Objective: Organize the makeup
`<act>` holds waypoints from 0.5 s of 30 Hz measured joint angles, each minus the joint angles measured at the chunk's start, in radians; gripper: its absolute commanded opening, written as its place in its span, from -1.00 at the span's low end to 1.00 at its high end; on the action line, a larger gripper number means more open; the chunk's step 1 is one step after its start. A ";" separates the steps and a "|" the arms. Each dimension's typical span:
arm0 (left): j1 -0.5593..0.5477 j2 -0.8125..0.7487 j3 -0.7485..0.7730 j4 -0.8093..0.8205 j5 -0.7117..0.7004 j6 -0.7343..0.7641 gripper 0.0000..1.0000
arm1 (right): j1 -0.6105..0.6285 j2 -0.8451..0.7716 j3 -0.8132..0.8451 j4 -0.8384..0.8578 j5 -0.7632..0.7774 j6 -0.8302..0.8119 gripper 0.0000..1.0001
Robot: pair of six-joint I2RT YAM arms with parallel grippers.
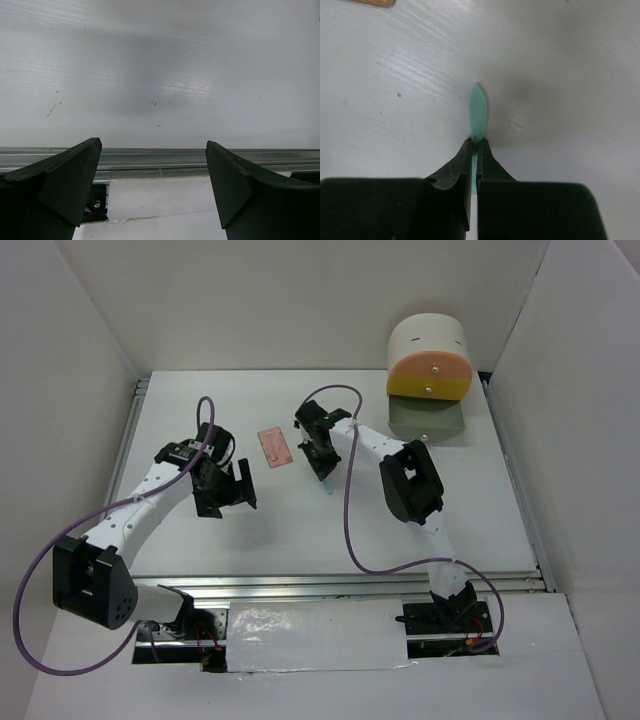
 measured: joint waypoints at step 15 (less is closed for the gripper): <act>0.010 0.000 -0.015 0.023 0.027 0.015 0.99 | -0.019 -0.139 -0.167 0.118 -0.198 0.163 -1.00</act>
